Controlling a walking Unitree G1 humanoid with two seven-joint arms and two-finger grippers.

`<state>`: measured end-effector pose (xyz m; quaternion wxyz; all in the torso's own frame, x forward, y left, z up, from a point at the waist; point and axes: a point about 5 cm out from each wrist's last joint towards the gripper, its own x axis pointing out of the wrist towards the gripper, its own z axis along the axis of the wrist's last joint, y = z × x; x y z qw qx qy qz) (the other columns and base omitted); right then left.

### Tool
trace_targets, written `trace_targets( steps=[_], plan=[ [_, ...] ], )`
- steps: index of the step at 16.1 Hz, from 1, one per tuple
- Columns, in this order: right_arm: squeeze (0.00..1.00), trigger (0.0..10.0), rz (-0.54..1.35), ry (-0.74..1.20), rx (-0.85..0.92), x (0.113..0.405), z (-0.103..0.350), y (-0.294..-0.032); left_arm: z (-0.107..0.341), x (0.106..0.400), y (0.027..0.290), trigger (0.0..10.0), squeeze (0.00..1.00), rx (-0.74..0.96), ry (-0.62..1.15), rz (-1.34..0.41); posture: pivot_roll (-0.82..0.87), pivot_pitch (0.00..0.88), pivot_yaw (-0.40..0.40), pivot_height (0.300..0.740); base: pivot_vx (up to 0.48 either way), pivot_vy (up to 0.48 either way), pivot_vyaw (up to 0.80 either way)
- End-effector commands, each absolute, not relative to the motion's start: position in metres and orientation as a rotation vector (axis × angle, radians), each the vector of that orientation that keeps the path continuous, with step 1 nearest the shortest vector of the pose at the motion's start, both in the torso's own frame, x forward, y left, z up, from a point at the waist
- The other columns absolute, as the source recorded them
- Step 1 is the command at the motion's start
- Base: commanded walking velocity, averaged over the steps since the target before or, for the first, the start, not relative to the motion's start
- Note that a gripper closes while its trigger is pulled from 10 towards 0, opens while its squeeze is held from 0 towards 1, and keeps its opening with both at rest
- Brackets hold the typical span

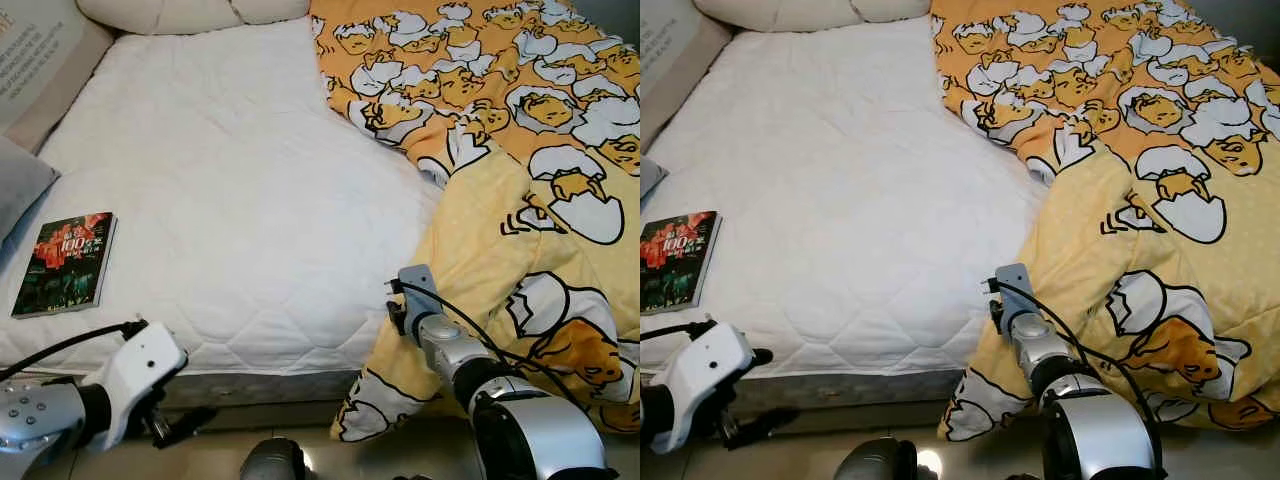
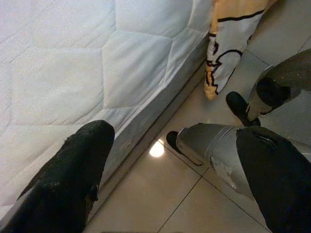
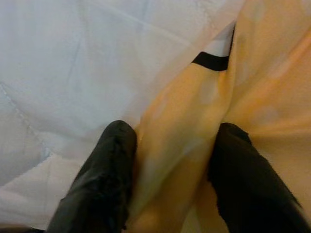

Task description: Clean up the room

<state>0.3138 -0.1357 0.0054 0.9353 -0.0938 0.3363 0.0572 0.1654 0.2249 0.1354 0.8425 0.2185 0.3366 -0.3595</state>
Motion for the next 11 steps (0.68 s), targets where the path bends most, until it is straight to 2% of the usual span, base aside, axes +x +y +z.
trace_targets(
  steps=[1,8,11],
  plan=[
    [0.0,0.0,0.129,0.727,-0.173,0.307,-0.001,-0.132,0.136,0.167,0.226,10.0,0.0,0.471,0.707,-0.762,0.47,0.103,0.078,0.74,0.0,0.0,0.0],
    [0.0,0.0,0.121,0.716,-0.152,0.311,0.003,-0.138,0.13,0.18,0.224,10.0,0.0,0.48,0.676,-0.771,0.45,0.066,0.084,0.74,0.0,0.0,0.0],
    [0.0,0.0,0.126,0.708,-0.133,0.314,0.006,-0.139,0.13,0.189,0.231,10.0,0.0,0.487,0.655,-0.776,0.42,0.025,0.091,0.74,0.0,0.0,0.0]
  ],
)
